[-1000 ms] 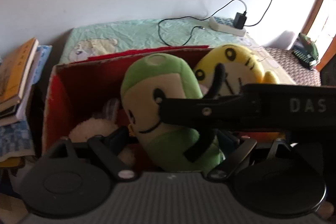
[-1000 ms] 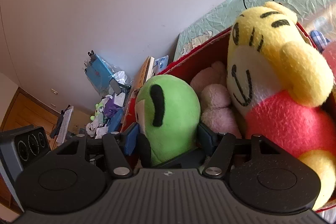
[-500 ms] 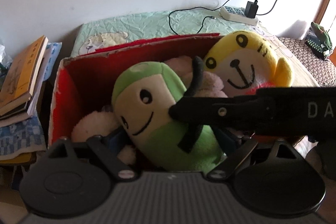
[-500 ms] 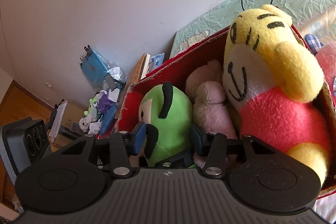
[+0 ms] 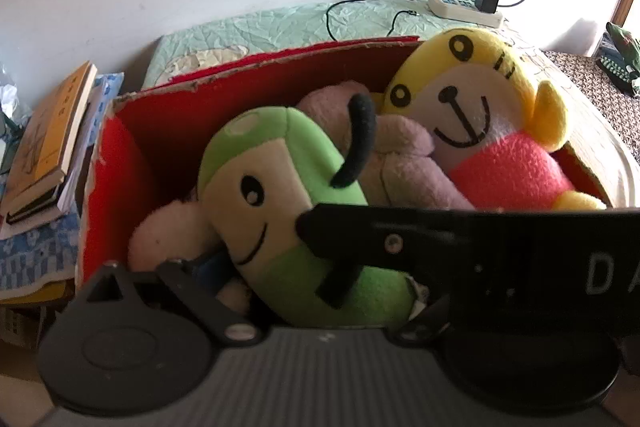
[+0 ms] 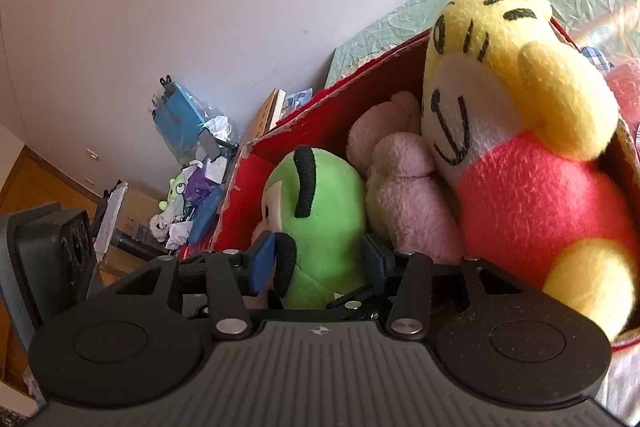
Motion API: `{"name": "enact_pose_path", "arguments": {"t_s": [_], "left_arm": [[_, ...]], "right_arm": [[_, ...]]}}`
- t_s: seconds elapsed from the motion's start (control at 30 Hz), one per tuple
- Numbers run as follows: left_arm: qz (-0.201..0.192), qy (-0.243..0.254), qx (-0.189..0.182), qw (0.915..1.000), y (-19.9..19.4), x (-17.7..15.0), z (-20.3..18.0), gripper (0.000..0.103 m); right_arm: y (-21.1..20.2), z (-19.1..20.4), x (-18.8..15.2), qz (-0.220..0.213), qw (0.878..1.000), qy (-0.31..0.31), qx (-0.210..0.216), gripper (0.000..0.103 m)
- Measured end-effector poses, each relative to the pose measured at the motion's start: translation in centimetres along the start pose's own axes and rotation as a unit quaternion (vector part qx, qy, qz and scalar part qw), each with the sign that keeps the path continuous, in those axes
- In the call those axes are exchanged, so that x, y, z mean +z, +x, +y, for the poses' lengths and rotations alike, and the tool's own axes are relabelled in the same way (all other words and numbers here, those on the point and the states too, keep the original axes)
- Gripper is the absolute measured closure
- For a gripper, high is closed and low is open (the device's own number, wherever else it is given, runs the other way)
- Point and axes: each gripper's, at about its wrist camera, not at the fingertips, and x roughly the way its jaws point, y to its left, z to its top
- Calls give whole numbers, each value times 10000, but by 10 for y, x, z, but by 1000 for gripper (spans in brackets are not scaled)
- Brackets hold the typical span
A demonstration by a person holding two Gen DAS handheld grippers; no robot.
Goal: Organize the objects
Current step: 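Lower the green pear plush into the red box and open the right tool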
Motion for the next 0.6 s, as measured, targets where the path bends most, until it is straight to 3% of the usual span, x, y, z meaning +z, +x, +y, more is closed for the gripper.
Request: {"name": "enact_pose_path", "arguments": {"t_s": [0.6], "left_arm": [[45,-130,172,9998,-4,-1,-4,7]], "right_arm": [[-21,9,-10,-202,9985,-426,-263,56]]}}
